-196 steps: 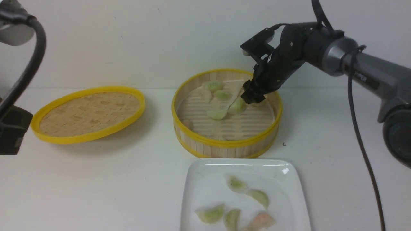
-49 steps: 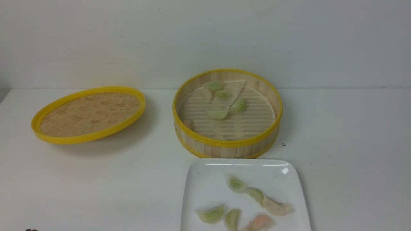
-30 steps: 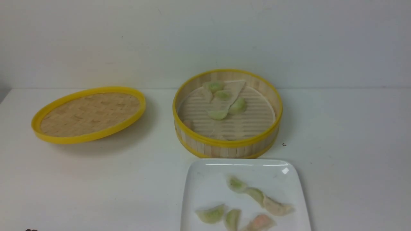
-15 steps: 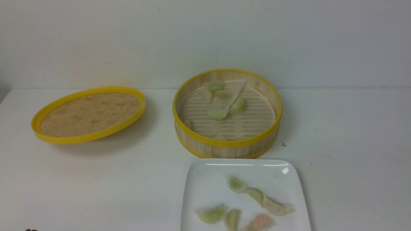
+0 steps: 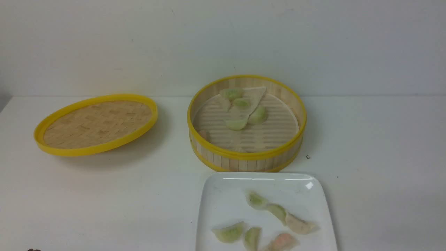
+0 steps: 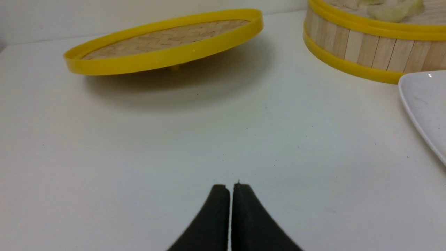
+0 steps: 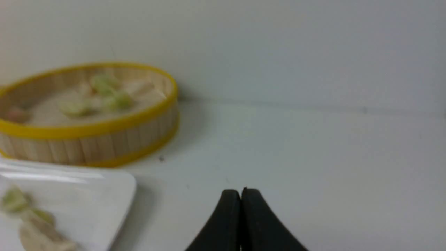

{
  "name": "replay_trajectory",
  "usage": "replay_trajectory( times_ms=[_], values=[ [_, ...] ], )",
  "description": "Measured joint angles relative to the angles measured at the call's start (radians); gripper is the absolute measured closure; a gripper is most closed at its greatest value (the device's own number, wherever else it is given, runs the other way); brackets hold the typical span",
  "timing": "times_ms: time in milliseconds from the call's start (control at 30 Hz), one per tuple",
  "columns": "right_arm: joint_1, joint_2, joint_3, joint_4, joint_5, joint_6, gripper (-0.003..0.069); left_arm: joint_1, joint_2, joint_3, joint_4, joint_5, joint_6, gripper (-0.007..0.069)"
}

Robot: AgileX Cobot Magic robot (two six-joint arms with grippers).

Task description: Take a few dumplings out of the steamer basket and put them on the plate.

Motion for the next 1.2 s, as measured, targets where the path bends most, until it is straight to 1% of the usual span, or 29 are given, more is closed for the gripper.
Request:
replay_trajectory(
  times_ms=[33, 200, 1200],
  values=[
    [-0.02, 0.0, 0.015, 0.0, 0.018, 0.001, 0.067, 0.0, 0.0, 0.0, 0.001, 0.001, 0.0, 0.0631],
    [-0.044, 0.0, 0.016, 0.0, 0.03, 0.001, 0.067, 0.0, 0.0, 0.0, 0.001, 0.001, 0.0, 0.0631],
    [-0.044, 0.0, 0.016, 0.0, 0.03, -0.002, 0.067, 0.0, 0.0, 0.0, 0.001, 0.001, 0.0, 0.0631]
  ],
)
